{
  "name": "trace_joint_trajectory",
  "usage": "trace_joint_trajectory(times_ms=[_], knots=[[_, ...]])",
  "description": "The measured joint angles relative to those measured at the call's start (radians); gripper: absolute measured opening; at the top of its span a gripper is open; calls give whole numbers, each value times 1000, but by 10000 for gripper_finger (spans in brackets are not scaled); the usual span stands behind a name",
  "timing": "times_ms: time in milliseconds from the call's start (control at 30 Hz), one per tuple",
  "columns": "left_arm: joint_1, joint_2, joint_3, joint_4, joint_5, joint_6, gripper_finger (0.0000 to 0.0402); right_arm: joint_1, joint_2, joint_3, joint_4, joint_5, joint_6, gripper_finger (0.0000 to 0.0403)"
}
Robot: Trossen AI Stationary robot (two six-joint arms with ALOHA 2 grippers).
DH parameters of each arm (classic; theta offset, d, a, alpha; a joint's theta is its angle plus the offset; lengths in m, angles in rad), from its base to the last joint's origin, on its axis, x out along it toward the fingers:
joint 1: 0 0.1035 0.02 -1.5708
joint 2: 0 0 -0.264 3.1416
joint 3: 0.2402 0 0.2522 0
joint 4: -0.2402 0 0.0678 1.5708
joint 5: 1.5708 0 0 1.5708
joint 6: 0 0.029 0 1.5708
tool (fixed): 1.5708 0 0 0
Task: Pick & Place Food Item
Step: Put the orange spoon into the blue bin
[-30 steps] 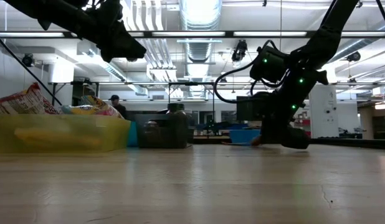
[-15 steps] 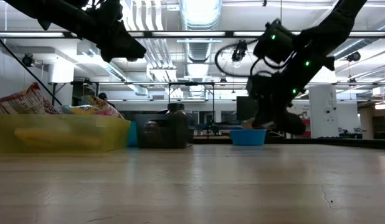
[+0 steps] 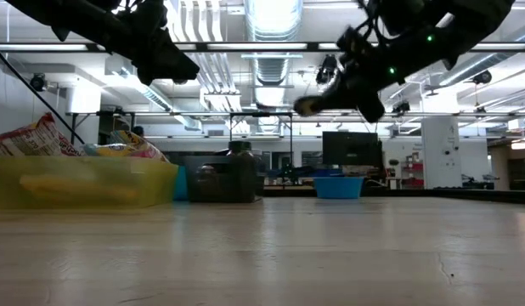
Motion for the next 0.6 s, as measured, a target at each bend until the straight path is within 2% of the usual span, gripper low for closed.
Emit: trace_joint_trajectory(times_ms=[100,167,433,600], knots=[[0,0,0,0,0,0,137,-20,3,-7,117,-129,18,12],[0,0,0,0,0,0,137,-36,23,-7,200,-169,47,12],[0,0,0,-3,0,0,137,-64,219,28,501,-174,112,12],[0,0,0,-14,0,0,137,-79,346,118,537,-171,113,12]])
